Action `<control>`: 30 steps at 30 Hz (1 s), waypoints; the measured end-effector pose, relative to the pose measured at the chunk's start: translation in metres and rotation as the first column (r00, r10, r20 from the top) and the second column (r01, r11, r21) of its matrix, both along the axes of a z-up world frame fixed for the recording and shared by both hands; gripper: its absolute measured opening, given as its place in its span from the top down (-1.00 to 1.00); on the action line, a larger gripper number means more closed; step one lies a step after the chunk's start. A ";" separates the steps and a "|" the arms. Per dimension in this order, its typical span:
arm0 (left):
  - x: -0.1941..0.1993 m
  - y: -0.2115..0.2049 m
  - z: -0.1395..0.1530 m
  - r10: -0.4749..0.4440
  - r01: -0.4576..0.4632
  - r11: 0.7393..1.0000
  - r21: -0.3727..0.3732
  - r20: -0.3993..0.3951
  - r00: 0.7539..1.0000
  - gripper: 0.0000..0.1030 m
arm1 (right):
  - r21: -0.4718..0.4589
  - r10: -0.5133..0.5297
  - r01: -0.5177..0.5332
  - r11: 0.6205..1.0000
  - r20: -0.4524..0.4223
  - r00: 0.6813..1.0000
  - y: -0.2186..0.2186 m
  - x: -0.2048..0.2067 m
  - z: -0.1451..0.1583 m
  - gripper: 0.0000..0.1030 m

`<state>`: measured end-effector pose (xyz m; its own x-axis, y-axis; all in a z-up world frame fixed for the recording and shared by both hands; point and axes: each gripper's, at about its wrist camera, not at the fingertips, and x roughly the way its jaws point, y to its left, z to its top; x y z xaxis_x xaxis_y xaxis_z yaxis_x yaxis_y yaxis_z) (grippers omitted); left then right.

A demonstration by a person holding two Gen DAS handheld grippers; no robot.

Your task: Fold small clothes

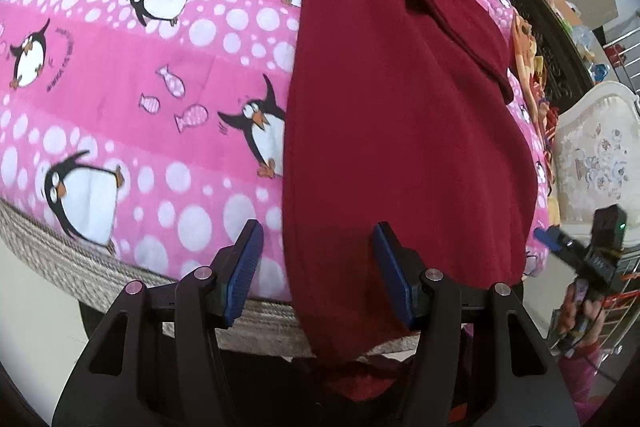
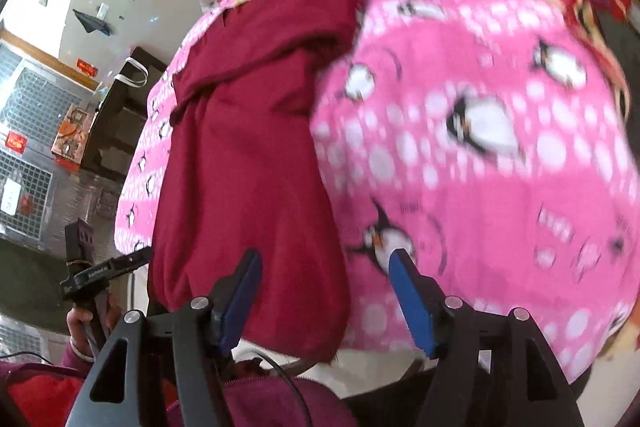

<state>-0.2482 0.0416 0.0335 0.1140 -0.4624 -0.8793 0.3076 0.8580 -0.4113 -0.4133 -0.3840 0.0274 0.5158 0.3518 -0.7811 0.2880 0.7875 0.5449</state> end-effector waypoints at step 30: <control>-0.019 -0.021 -0.007 -0.078 0.078 0.995 -0.057 -0.006 0.997 -0.35 | 0.049 0.012 -0.015 0.999 0.071 0.997 0.043 -0.010 -0.036 0.40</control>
